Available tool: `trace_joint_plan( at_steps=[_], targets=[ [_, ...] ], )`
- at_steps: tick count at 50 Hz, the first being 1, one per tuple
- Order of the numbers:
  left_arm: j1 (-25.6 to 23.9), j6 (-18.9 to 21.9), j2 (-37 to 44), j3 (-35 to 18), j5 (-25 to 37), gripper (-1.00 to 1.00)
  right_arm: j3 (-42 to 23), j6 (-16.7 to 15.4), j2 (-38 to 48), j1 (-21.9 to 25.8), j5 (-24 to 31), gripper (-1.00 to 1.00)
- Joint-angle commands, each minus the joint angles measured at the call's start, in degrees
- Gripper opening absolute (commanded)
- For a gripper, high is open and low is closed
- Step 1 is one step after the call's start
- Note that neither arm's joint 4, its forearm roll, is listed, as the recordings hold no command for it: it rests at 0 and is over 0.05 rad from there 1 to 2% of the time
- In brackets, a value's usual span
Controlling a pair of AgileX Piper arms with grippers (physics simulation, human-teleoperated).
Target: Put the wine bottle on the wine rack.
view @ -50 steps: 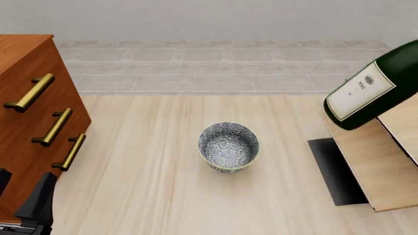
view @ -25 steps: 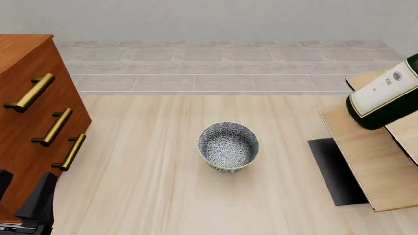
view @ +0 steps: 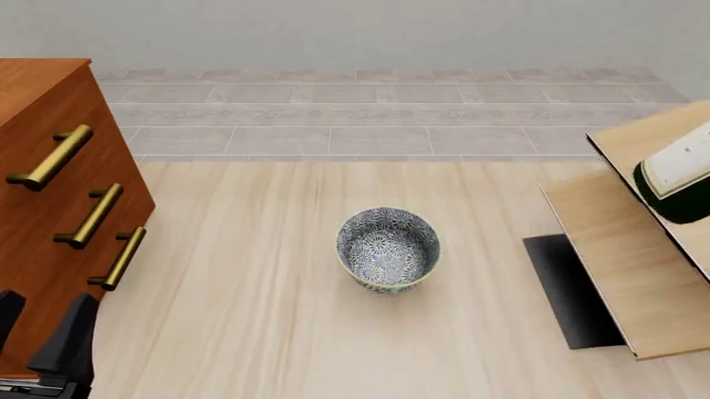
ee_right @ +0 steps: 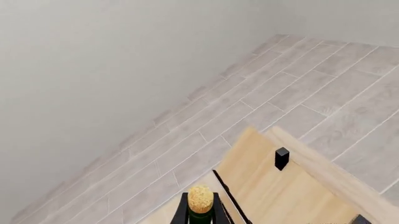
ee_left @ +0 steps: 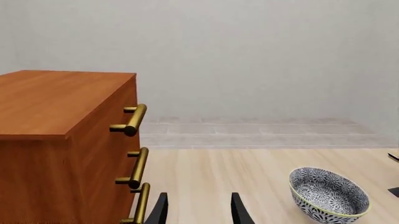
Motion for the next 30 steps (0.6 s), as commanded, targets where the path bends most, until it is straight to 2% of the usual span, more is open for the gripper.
trace_joint_plan(
  at_steps=[1,8,30],
  targets=[
    [-0.14,-0.07,0.0,-0.06,0.06,1.0,-1.25,-0.26,-0.04,-3.05,0.77,-1.0],
    [-0.2,0.01,0.0,-0.01,0.18,1.0,0.4,0.64,-0.4,-4.43,-0.58,-1.0],
    [-0.52,0.32,0.0,-0.38,0.55,1.0,4.53,0.34,-0.41,-8.41,-3.15,-1.0]
  ],
)
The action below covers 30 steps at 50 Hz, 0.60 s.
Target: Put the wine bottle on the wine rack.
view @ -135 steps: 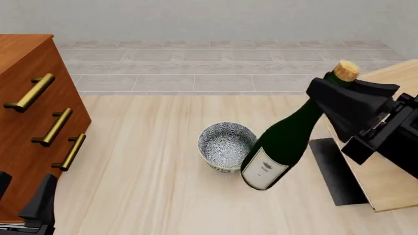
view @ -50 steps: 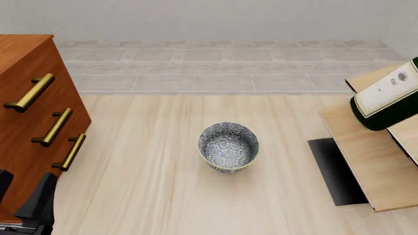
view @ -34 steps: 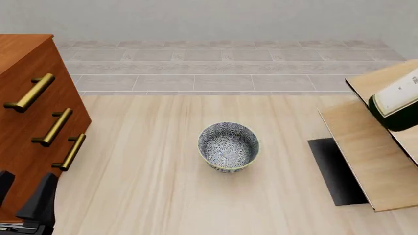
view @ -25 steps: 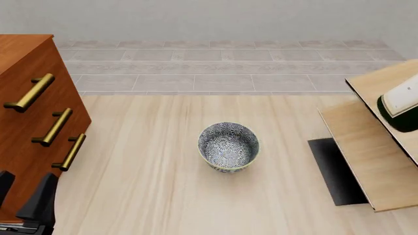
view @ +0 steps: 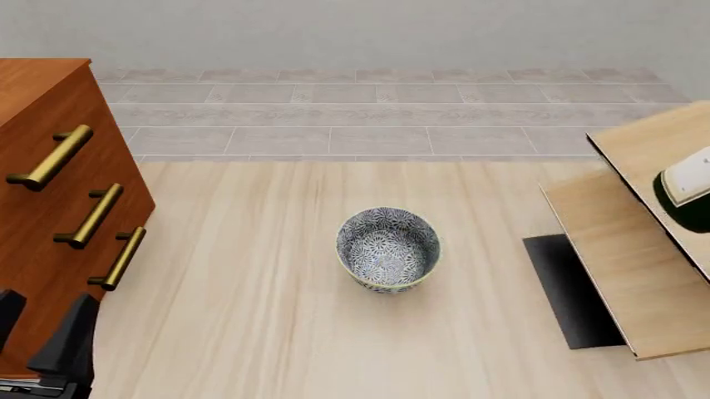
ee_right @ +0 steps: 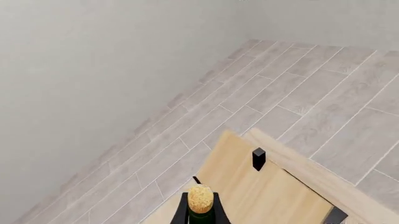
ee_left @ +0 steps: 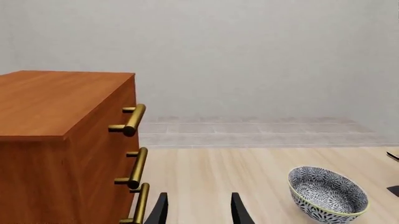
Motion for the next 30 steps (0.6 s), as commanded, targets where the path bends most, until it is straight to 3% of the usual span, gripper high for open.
trace_joint_plan(
  at_steps=[1,30],
  targets=[
    [-0.19,0.15,0.0,-0.15,0.16,1.0,0.91,0.16,-0.01,-2.38,-1.14,-1.0],
    [0.04,0.08,0.0,0.91,-0.37,1.0,2.84,-1.79,0.73,-7.03,-1.78,-1.0]
  ],
)
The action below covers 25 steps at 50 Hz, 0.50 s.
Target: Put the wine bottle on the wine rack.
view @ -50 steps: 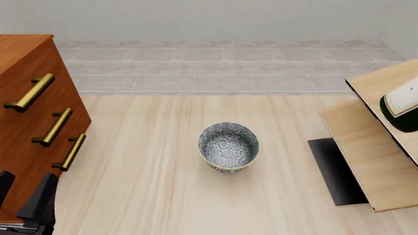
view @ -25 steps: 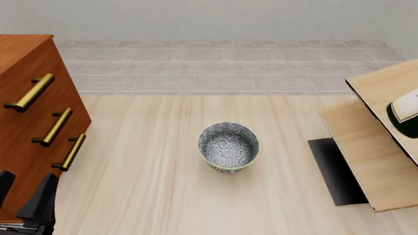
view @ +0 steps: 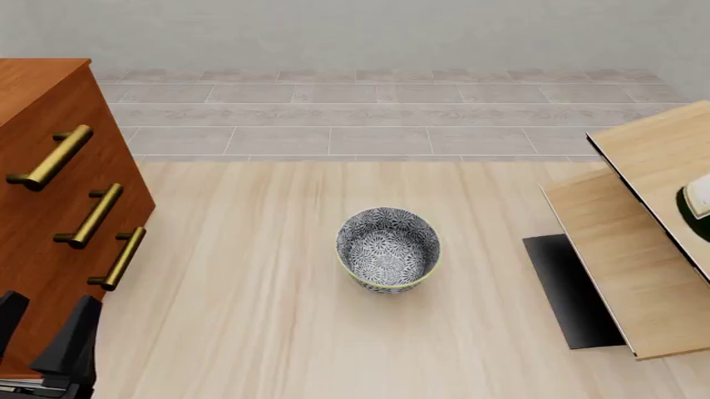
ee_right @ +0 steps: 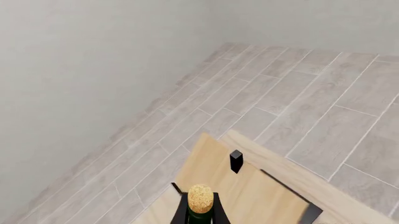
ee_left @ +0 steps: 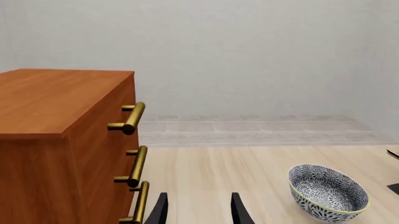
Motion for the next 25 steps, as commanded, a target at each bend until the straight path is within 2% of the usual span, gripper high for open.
trace_joint_plan(
  at_steps=[1,25],
  targets=[
    [0.04,-0.01,0.0,0.51,-0.28,1.0,1.09,-0.3,-0.07,-1.49,-0.89,-1.0],
    [0.42,0.11,0.0,1.35,-0.83,1.0,6.73,-0.99,1.12,-2.91,-5.5,-1.0]
  ],
)
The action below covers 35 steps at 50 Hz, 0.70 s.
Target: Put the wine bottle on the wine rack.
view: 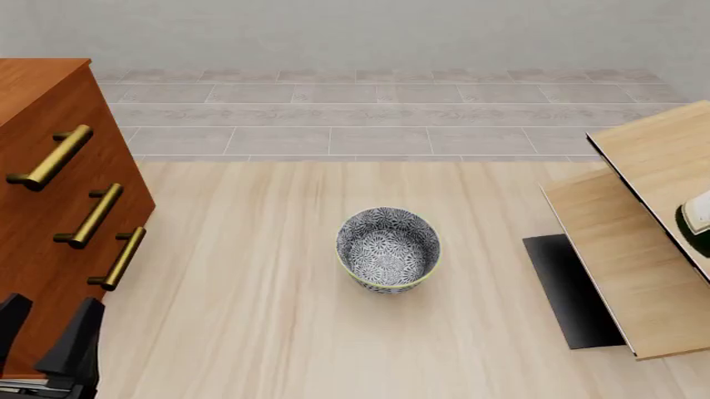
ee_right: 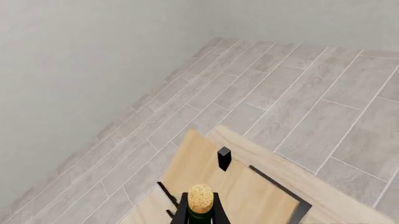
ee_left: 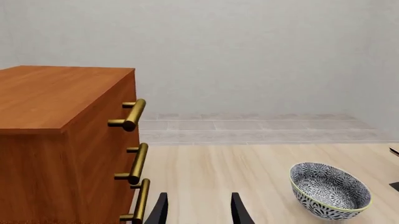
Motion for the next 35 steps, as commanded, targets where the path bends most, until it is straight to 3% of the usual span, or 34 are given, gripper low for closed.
trace_joint_plan(
  at_steps=[1,35],
  targets=[
    [0.21,0.06,0.0,0.33,-0.17,1.0,1.94,0.02,0.52,-0.89,-2.38,-1.0],
    [0.54,0.29,0.0,0.36,0.16,1.0,8.96,-0.57,3.27,-3.28,-9.86,-1.0]
  ],
)
